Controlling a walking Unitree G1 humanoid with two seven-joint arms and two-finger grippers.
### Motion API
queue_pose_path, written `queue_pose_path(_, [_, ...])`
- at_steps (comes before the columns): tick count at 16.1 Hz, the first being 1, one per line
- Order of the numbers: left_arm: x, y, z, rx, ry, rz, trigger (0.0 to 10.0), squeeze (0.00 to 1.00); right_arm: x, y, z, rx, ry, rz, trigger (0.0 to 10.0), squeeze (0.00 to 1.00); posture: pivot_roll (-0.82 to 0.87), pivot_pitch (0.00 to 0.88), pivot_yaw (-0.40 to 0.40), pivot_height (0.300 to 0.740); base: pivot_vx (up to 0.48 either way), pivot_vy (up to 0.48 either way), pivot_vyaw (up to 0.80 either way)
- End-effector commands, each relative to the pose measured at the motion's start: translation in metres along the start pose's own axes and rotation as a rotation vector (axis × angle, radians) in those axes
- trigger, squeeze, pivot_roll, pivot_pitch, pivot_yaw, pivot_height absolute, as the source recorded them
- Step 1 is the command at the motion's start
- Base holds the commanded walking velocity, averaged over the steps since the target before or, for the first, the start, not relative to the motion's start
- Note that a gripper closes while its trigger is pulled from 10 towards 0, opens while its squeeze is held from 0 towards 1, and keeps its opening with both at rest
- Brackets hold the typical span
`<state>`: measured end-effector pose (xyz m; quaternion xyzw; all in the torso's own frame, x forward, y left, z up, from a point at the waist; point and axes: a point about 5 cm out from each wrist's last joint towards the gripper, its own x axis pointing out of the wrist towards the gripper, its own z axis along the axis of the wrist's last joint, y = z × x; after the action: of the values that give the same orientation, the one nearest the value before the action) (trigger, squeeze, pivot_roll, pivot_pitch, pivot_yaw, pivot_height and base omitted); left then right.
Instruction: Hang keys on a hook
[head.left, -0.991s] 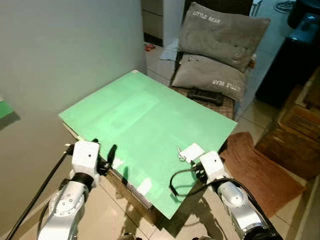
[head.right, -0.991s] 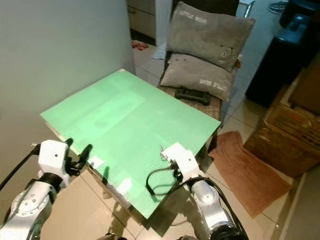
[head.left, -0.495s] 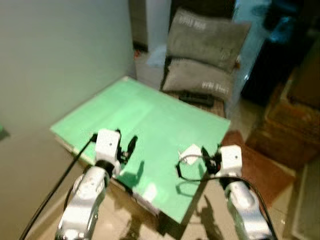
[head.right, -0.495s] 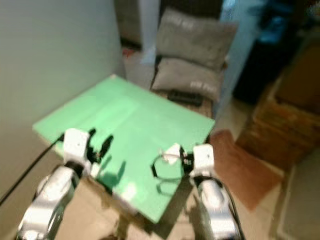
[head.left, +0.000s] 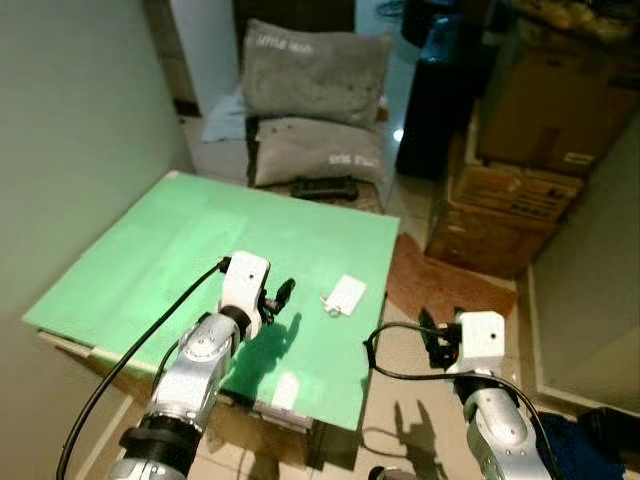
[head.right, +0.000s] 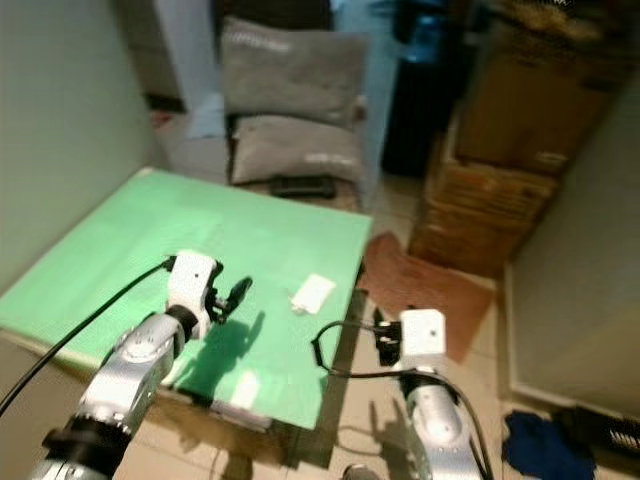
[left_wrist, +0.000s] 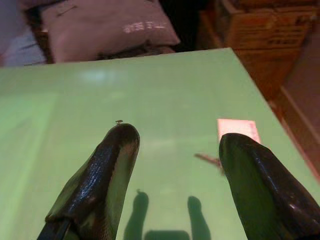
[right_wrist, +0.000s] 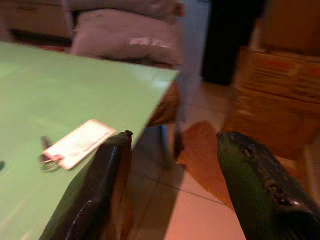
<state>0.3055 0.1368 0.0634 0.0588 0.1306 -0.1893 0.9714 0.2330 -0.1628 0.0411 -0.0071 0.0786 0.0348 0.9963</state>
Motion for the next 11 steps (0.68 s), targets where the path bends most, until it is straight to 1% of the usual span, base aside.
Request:
queue_pose_path(1, [0.005, 0.0, -0.005, -0.012, 0.013, 0.005, 10.0, 0.0, -0.003, 0.001, 0.004, 0.013, -0.008, -0.008, 10.0, 0.0, -0.15, 0.026, 0.076, 0.74, 0.0, 0.0, 0.0])
queue_pose_path(3, [0.014, -0.002, -0.01, 0.011, 0.039, 0.016, 10.0, 0.0, -0.011, 0.005, 0.005, -0.004, -0.007, 0.009, 10.0, 0.0, -0.19, 0.048, 0.082, 0.74, 0.0, 0.0, 0.0])
queue_pose_path(4, [0.021, -0.004, -0.005, -0.029, 0.022, -0.004, 10.0, 0.0, -0.017, 0.006, 0.006, -0.015, -0.008, 0.016, 10.0, 0.0, -0.2, 0.063, 0.083, 0.74, 0.0, 0.0, 0.0])
queue_pose_path(5, [0.025, -0.009, -0.002, -0.038, 0.017, -0.038, 10.0, 0.0, -0.023, 0.006, 0.007, -0.016, -0.004, 0.016, 10.0, 0.0, -0.22, 0.079, 0.082, 0.74, 0.0, 0.0, 0.0])
queue_pose_path(6, [0.029, -0.019, -0.002, -0.048, 0.022, -0.092, 10.0, 0.0, -0.03, 0.008, 0.007, -0.012, 0.005, 0.02, 10.0, 0.0, -0.23, 0.104, 0.085, 0.74, 0.0, 0.0, 0.0])
queue_pose_path(7, [0.032, -0.031, -0.005, -0.035, 0.037, -0.146, 10.0, 0.0, -0.037, 0.01, 0.007, -0.011, 0.011, 0.026, 10.0, 0.0, -0.25, 0.12, 0.086, 0.74, 0.0, 0.0, 0.0])
queue_pose_path(8, [0.033, -0.037, -0.008, -0.018, 0.05, -0.168, 10.0, 0.0, -0.041, 0.011, 0.007, -0.01, 0.013, 0.029, 10.0, 0.0, -0.26, 0.135, 0.087, 0.74, 0.0, 0.0, 0.0])
queue_pose_path(9, [0.035, -0.045, -0.013, -0.007, 0.072, -0.182, 10.0, 0.0, -0.051, 0.013, 0.01, -0.015, 0.018, 0.043, 10.0, 0.0, -0.28, 0.148, 0.089, 0.74, 0.0, 0.0, 0.0])
queue_pose_path(11, [0.035, -0.045, -0.018, -0.019, 0.086, -0.174, 10.0, 0.0, -0.065, 0.018, 0.009, -0.004, 0.044, 0.085, 10.0, 0.0, -0.31, 0.184, 0.1, 0.74, 0.0, 0.0, 0.0])
